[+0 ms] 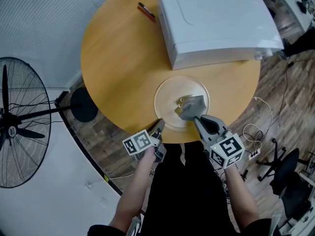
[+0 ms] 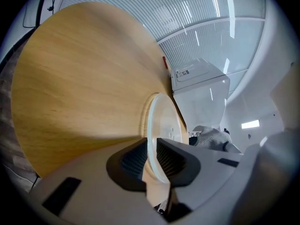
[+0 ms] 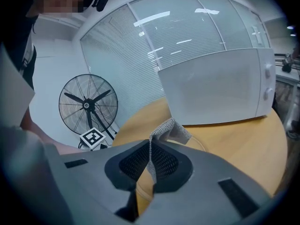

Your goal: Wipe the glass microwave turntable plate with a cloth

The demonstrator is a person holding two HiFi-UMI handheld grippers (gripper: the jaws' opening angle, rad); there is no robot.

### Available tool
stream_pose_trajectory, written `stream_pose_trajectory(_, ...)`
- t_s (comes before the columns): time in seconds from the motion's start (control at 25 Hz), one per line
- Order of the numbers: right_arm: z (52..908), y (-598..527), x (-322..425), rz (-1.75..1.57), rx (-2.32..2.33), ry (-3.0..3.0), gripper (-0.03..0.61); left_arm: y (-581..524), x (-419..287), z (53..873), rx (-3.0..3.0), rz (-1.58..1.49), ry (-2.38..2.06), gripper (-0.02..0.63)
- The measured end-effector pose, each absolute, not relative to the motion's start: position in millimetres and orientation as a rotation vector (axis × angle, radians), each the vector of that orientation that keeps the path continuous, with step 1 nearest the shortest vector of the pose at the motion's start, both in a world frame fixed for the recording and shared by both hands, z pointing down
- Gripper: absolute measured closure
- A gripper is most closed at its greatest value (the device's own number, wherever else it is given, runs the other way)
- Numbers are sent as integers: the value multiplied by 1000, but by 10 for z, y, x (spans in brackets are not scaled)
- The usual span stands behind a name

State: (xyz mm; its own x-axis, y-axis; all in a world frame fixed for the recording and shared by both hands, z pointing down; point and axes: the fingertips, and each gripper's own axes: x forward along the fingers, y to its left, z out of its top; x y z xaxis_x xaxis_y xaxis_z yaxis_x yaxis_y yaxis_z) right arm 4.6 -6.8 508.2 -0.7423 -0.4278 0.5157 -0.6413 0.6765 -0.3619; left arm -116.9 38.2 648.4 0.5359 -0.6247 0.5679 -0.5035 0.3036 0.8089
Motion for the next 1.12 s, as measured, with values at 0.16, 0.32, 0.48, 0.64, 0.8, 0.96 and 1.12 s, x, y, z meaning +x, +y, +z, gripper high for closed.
stream_pose_trajectory(0.16,5254,-22,-8,673,783,-2446,557,386,-1181,6498,1331,-100,-1103,578)
stream_pose_trajectory(0.32,5442,27,-74,582,723,-2378,557,385,-1172,6505,1333,-95,-1102,578)
stream_pose_trajectory(0.48,5608,91,-202,457,641,-2327,557,391,-1183,6502,1323,-108,-1107,583)
stream_pose_trajectory(0.64,5802,182,-361,396,571,-2290,555,395,-1209,6508,1315,-113,-1097,583)
stream_pose_trajectory(0.8,5981,207,-475,289,513,-2244,555,397,-1193,6505,1316,-116,-1095,584)
stream_pose_trajectory(0.96,6149,213,-583,210,466,-2207,554,389,-1173,6499,1320,-113,-1096,584)
stream_pose_trajectory(1.12,6287,225,-666,167,424,-2173,554,384,-1175,6503,1322,-114,-1097,584)
